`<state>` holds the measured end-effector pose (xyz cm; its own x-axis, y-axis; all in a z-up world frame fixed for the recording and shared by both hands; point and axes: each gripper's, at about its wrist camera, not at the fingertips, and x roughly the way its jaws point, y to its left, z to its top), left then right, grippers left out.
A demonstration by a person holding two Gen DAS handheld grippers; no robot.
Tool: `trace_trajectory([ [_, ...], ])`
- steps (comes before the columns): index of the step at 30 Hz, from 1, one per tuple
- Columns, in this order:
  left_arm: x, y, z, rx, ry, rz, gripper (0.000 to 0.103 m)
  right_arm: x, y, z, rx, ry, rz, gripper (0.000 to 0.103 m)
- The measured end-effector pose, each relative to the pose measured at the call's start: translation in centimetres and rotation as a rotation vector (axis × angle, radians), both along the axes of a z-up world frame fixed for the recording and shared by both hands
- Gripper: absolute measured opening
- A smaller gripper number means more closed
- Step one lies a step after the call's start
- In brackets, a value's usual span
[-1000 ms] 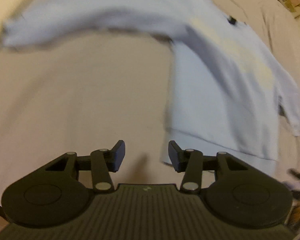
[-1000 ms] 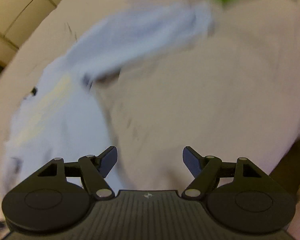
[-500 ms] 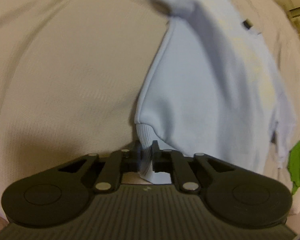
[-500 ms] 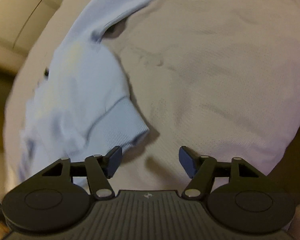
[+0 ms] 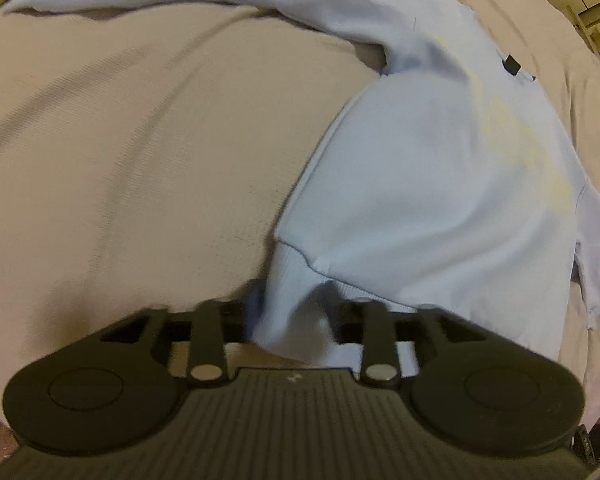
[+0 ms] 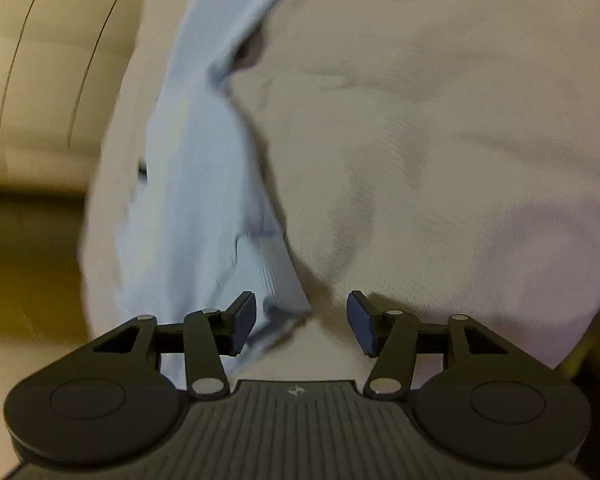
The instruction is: Fold clothes
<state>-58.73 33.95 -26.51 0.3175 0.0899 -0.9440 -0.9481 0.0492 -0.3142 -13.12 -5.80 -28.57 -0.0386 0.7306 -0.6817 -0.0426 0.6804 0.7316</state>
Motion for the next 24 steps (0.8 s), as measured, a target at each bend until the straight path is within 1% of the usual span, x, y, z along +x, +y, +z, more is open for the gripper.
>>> trace_trajectory([
  [2,0.2,0.1,-0.7,-0.009,-0.005,0.000,0.032,0.1,0.0,-0.6,0.033,0.017,-0.031,0.058],
  [4,0.3,0.1,-1.1,-0.023,-0.024,0.009,0.027,0.0,0.6,-1.5,0.058,0.046,-0.039,0.058],
  [5,0.2,0.1,-1.3,-0.031,-0.036,0.016,0.023,-0.1,1.2,-2.2,0.063,0.067,-0.040,0.058],
  [6,0.1,0.1,-1.1,-0.031,-0.041,0.015,0.011,-0.2,1.6,-2.9,0.071,0.091,-0.046,0.056],
  [7,0.1,0.0,-0.9,-0.031,-0.045,0.015,0.008,-0.4,1.9,-3.6,0.086,0.126,-0.065,0.051],
  [8,0.1,-0.1,-0.7,-0.031,-0.050,0.014,0.007,-0.5,2.1,-4.3,0.105,0.179,-0.099,0.032],
  [9,0.2,-0.5,0.3,-0.008,-0.044,-0.002,0.006,-0.6,2.3,-4.5,0.117,0.215,-0.123,0.021],
  [10,0.3,-1.1,1.5,0.012,-0.050,-0.016,0.006,-0.6,2.6,-3.9,0.112,0.211,-0.119,0.014],
  [11,0.4,-1.6,2.6,0.033,-0.055,-0.030,0.006,-0.6,2.9,-3.3,0.108,0.207,-0.115,0.013],
  [12,0.6,-2.7,3.5,0.046,-0.078,-0.044,0.007,-0.4,3.0,-2.2,0.107,0.196,-0.096,0.012],
  [13,0.8,-3.8,4.4,0.059,-0.101,-0.058,0.007,0.0,2.9,-0.5,0.116,0.169,-0.058,0.012],
  [14,1.1,-5.0,5.3,0.072,-0.125,-0.072,0.007,0.6,2.6,1.7,0.128,0.126,-0.023,0.011],
  [16,1.6,-7.2,7.1,0.098,-0.171,-0.100,0.007,1.8,1.6,6.2,0.121,-0.010,0.068,0.010],
  [18,2.7,-9.8,6.0,0.105,-0.124,-0.137,0.007,3.0,0.6,9.1,0.081,-0.127,0.159,0.010],
  [19,3.2,-10.7,4.9,0.103,-0.090,-0.141,0.007,3.3,0.4,9.3,0.032,-0.173,0.205,0.010],
  [20,3.7,-11.6,3.4,0.095,-0.036,-0.141,0.007,3.3,0.3,8.8,-0.028,-0.203,0.248,0.010],
  [21,4.7,-11.9,1.9,0.085,0.008,-0.137,0.007,3.2,0.1,7.4,-0.079,-0.199,0.268,0.010],
  [22,4.9,-12.3,0.8,0.081,0.055,-0.137,0.008,2.9,0.2,5.4,-0.129,-0.171,0.275,0.010],
  [23,5.1,-12.5,0.1,0.085,0.090,-0.140,0.009,2.5,0.4,3.6,-0.183,-0.139,0.288,0.011],
  [24,5.3,-12.6,0.1,0.090,0.104,-0.143,0.011,2.0,0.9,2.2,-0.242,-0.115,0.320,0.012],
])
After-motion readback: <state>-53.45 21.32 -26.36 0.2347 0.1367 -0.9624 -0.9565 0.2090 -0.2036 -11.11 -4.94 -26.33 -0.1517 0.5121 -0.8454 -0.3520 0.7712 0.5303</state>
